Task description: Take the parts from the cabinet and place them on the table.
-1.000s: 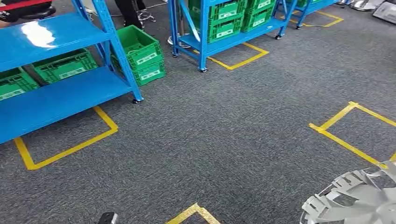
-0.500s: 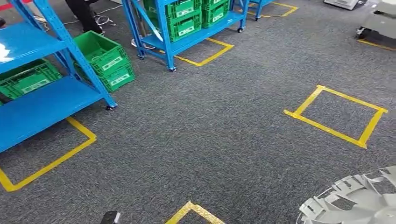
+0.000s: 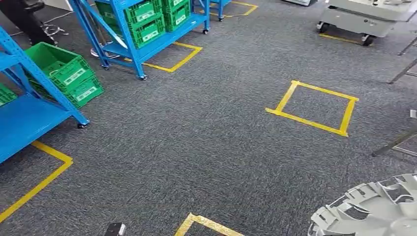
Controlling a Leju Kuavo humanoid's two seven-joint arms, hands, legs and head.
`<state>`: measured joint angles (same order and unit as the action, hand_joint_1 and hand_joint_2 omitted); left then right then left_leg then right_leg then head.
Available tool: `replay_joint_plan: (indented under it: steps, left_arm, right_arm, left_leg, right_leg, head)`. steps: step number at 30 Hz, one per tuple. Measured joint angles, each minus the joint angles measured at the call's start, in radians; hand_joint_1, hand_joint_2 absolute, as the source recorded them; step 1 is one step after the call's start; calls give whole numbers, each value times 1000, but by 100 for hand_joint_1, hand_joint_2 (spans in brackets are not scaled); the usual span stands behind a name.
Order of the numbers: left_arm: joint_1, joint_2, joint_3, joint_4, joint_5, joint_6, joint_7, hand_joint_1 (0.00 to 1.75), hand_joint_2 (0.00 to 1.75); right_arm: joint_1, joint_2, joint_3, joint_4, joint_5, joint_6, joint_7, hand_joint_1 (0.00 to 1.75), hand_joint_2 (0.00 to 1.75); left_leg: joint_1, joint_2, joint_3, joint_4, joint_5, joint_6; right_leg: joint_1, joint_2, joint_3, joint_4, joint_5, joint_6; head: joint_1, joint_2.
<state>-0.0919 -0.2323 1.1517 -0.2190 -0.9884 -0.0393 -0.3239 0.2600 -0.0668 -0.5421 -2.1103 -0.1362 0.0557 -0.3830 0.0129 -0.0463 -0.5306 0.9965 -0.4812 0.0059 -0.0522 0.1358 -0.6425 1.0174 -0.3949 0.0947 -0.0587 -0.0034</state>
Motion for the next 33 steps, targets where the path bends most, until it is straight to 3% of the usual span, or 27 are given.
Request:
replay_joint_plan:
  steps: [1, 2, 4, 5, 6, 8, 9, 10, 11, 14, 15, 16, 17, 18, 19, 20, 21, 22, 24, 25, 26, 27, 28, 30, 31, 32, 33]
  left_arm:
    - [0, 0, 0, 0, 0, 0, -1, 0, 175]
    - [1, 0, 0, 0, 0, 0, -2, 0, 175]
    - [7, 0, 0, 0, 0, 1, -2, 0, 175]
    - [8, 2, 0, 0, 0, 1, -1, 0, 175]
    - [8, 2, 0, 0, 0, 1, -2, 0, 175]
    - [6, 2, 0, 0, 0, 1, -2, 0, 175]
    - [5, 2, 0, 0, 0, 1, -2, 0, 175]
    - [4, 2, 0, 0, -2, 1, -2, 0, 175]
    - [3, 2, 0, 0, -4, 1, -2, 0, 175]
    - [3, 2, 0, 0, -8, 5, 0, 0, 175]
    - [2, 2, 0, 0, -8, 7, 2, 0, 175]
    - [0, 2, 0, 0, -10, 8, 2, 0, 175]
    - [1, 2, 0, 0, -11, 8, 2, 0, 175]
    - [3, 2, 0, 0, -11, 9, 3, 0, 175]
    - [5, 3, 0, 0, -12, 9, 3, 0, 175]
    - [7, 3, 0, 0, -14, 10, 4, 0, 175]
    - [8, 4, 0, 0, -14, 11, 4, 0, 175]
    - [8, 4, 0, 0, -16, 12, 5, 0, 175]
    - [6, 4, 0, 0, -17, 13, 4, 0, 175]
    - [5, 4, 0, 0, -18, 13, 4, 0, 175]
    - [5, 2, 0, 0, -18, 13, 4, 0, 175]
    - [4, 2, 0, 0, -19, 13, 5, 0, 175]
    - [3, 2, 0, 0, -19, 14, 4, 0, 175]
    - [3, 2, -1, 0, -19, 14, 5, 0, 175]
    - [0, 3, -1, 0, -20, 14, 5, 0, 175]
    - [0, 2, -1, 0, -21, 14, 4, 0, 175]
    - [1, 2, -1, 0, -22, 15, 5, 0, 175]
  right_arm:
    - [-2, 0, 0, 0, -2, -2, -1, 175, 175]
    - [-6, 1, 3, 0, -2, -1, 0, 175, 175]
    - [-7, 3, 7, 2, -3, -1, 0, 175, 175]
    - [-6, 5, 8, 3, -3, -1, 0, 175, 175]
    - [-6, 6, 10, 6, -3, -1, 0, 175, 175]
    - [-4, 8, 12, 7, -3, -1, 0, 175, 175]
    - [-2, 8, 13, 7, -4, -1, -1, 175, 175]
    - [-3, 9, 14, 7, -5, -1, -2, 175, 175]
    - [0, 10, 14, 6, -5, 0, -2, 175, 175]
    - [11, 13, 14, 6, -8, 6, -6, 175, 175]
    - [16, 14, 13, 4, -10, 10, -7, 175, 175]
    - [21, 17, 13, 3, -12, 11, -9, 175, 175]
    - [19, 18, 11, 2, -15, 14, -10, 175, 175]
    - [19, 19, 11, 2, -18, 17, -11, 175, 175]
    - [21, 21, 10, 2, -24, 21, -11, 175, 175]
    - [21, 24, 10, 2, -27, 24, -11, 175, 175]
    - [21, 26, 6, 2, -28, 31, -11, 175, 175]
    - [21, 27, 2, 3, -27, 37, -11, 175, 175]
    - [21, 32, -5, 5, -27, 45, -11, 175, 175]
    - [20, 34, -7, 5, -27, 51, -10, 175, 175]
    - [18, 34, -11, 5, -27, 53, -10, 175, 175]
    - [17, 35, -13, 5, -26, 55, -10, 175, 175]
    - [20, 35, -13, 5, -27, 56, -10, 175, 175]
    - [26, 38, -19, 7, -26, 58, -9, 175, 175]
    - [28, 40, -23, 7, -26, 60, -9, 175, 175]
    - [22, 40, -29, 7, -26, 62, -9, 175, 175]
    - [18, 42, -29, 8, -26, 63, -9, 175, 175]
  left_leg:
    - [-4, 12, 0, 0, 1, 8]
    - [-9, 25, 0, 0, 0, 13]
    - [-19, 57, -2, 0, -1, 19]
    - [-24, 73, -2, 0, -1, 21]
    - [-28, 89, -2, 0, -2, 22]
    - [-34, 113, 1, 0, -4, 25]
    - [-36, 127, 4, 0, -6, 24]
    - [-38, 138, 8, 0, -9, 21]
    - [-46, 145, 8, 2, -12, 17]
    - [-42, 178, 12, -2, -11, 6]
    - [-43, 184, 11, -1, -18, -3]
    - [-40, 142, 9, 12, -31, -10]
    - [-35, 90, -17, 69, -71, -16]
    - [-31, 65, -55, 150, -113, -19]
    - [-28, 57, -96, 234, -148, -21]
    - [-26, 54, -127, 293, -164, -23]
    - [-23, 51, -140, 310, -157, -26]
    - [-20, 50, -129, 280, -122, -28]
    - [-10, 32, -60, 132, -30, -34]
    - [0, -5, -24, 60, -2, -39]
    - [6, -40, -4, 9, -4, -43]
    - [3, -34, -9, 12, -9, -28]
    - [-1, -24, -10, 10, -10, -24]
    - [-1, 2, -8, 8, -3, -3]
    - [-2, 16, -9, 7, 0, 5]
    - [-5, 25, -9, 7, 0, 13]
    - [-9, 37, -10, 7, 0, 17]
  right_leg:
    - [11, -71, -15, 34, -24, -4]
    - [14, -107, -45, 99, -64, -4]
    - [18, -128, -116, 270, -143, -7]
    - [20, -129, -133, 317, -157, -10]
    - [23, -129, -123, 311, -148, -14]
    - [28, -134, -53, 202, -94, -25]
    - [35, -159, 19, 87, -54, -33]
    - [47, -215, 51, 21, -66, -42]
    - [47, -222, 60, 17, -57, -48]
    - [53, -179, 46, 18, -51, -57]
    - [43, -165, 54, 6, -43, -65]
    - [42, -157, 53, 2, -40, -67]
    - [39, -146, 51, 0, -35, -73]
    - [38, -134, 47, 0, -34, -75]
    - [37, -119, 44, 0, -33, -76]
    - [36, -105, 42, 0, -32, -75]
    - [35, -90, 40, 0, -29, -72]
    - [32, -73, 39, 0, -28, -69]
    - [26, -44, 38, 1, -24, -60]
    - [24, -31, 36, 2, -22, -52]
    - [29, -17, 25, 15, -24, -43]
    - [25, -6, 18, 13, -19, -39]
    - [22, 4, 15, 8, -16, -33]
    - [15, 28, 5, -2, -6, -19]
    - [19, -24, 1, 16, -16, -20]
    - [25, -87, -20, 61, -49, -21]
    - [26, -110, -48, 128, -89, -20]
  head:
    - [11, 0]
    - [19, 0]
    - [20, 0]
    - [21, 0]
    - [20, 0]
    - [20, 0]
    - [20, 0]
    - [20, 0]
    - [18, 0]
    - [19, 0]
    - [17, 0]
    - [18, 0]
    - [16, 0]
    - [16, 0]
    - [16, 0]
    - [16, 0]
    - [16, 0]
    - [16, 0]
    - [16, 0]
    - [16, 0]
    - [14, 0]
    - [17, 0]
    - [16, 0]
    - [14, 0]
    - [17, 0]
    - [28, 0]
    - [31, 0]
